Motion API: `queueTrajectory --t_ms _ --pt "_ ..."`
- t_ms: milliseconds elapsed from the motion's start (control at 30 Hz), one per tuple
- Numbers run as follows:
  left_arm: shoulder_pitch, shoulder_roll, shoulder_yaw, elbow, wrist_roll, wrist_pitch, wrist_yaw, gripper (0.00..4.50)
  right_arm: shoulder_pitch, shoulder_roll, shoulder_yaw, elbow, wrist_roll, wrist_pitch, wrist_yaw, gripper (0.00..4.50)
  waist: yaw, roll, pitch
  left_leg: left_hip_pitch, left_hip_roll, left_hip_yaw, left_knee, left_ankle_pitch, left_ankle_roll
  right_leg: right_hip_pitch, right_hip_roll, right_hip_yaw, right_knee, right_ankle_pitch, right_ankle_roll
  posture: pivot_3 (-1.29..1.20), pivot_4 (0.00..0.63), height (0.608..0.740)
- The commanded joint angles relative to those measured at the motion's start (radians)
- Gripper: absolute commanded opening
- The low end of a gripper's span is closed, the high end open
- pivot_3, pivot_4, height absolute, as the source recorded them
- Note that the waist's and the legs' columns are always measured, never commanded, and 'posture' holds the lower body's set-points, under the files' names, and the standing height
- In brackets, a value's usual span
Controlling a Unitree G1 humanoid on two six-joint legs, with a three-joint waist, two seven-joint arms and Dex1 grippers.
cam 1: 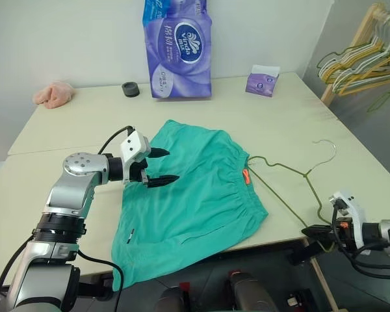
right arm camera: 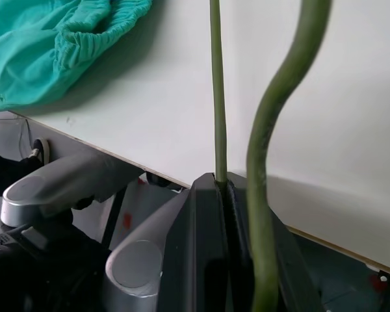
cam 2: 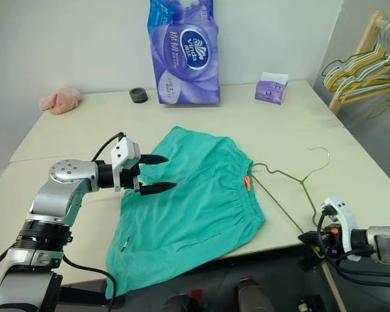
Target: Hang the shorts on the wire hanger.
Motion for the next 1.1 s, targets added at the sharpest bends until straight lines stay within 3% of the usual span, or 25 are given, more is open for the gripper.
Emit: queueTrajectory --t_ms 33,300,567,833,1100 --pt "0.000 0.006 0.000 -0.034 0.005 -0.019 0.005 4.49 -0.030 -0.016 0.016 -0.026 0.052 0.049 -0.005 0.00 0.001 0.000 0.000 0.000 0.000 0.000 0.000 0.000 0.000 0.000 0.000 0.000 0.000 0.000 0.000 -0.24 0.120 0.740" --pt "0.005 0.005 -0.002 -0.037 0.014 -0.024 0.011 4.49 -0.052 -0.066 0.066 -0.035 0.106 0.121 -0.011 0.00 0.002 0.000 0.000 0.000 0.000 0.000 0.000 0.000 0.000 0.000 0.000 0.000 0.000 0.000 0.000 -0.24 0.124 0.740" --pt "0.008 0.004 0.005 -0.031 0.019 -0.031 0.028 4.49 -0.192 -0.018 0.085 0.059 0.157 0.181 -0.024 0.00 0.002 0.000 0.000 0.000 0.000 0.000 0.000 0.000 0.000 0.000 0.000 0.000 0.000 0.000 0.000 -0.22 0.122 0.740" --pt "0.010 0.001 0.015 -0.030 0.017 -0.041 0.063 4.49 -0.352 0.101 0.191 0.223 0.120 0.214 -0.100 0.00 0.004 0.000 0.000 0.000 0.000 0.000 0.000 0.000 0.000 0.000 0.000 0.000 0.000 0.000 0.000 -0.20 0.118 0.740" --pt "0.027 0.001 0.029 -0.049 0.010 -0.041 0.097 4.49 -0.500 0.300 0.132 0.375 0.082 0.251 -0.234 0.00 0.005 0.000 0.000 -0.001 0.000 -0.001 0.000 0.000 0.000 0.000 -0.001 0.000 0.000 0.003 -0.005 -0.18 0.112 0.740"
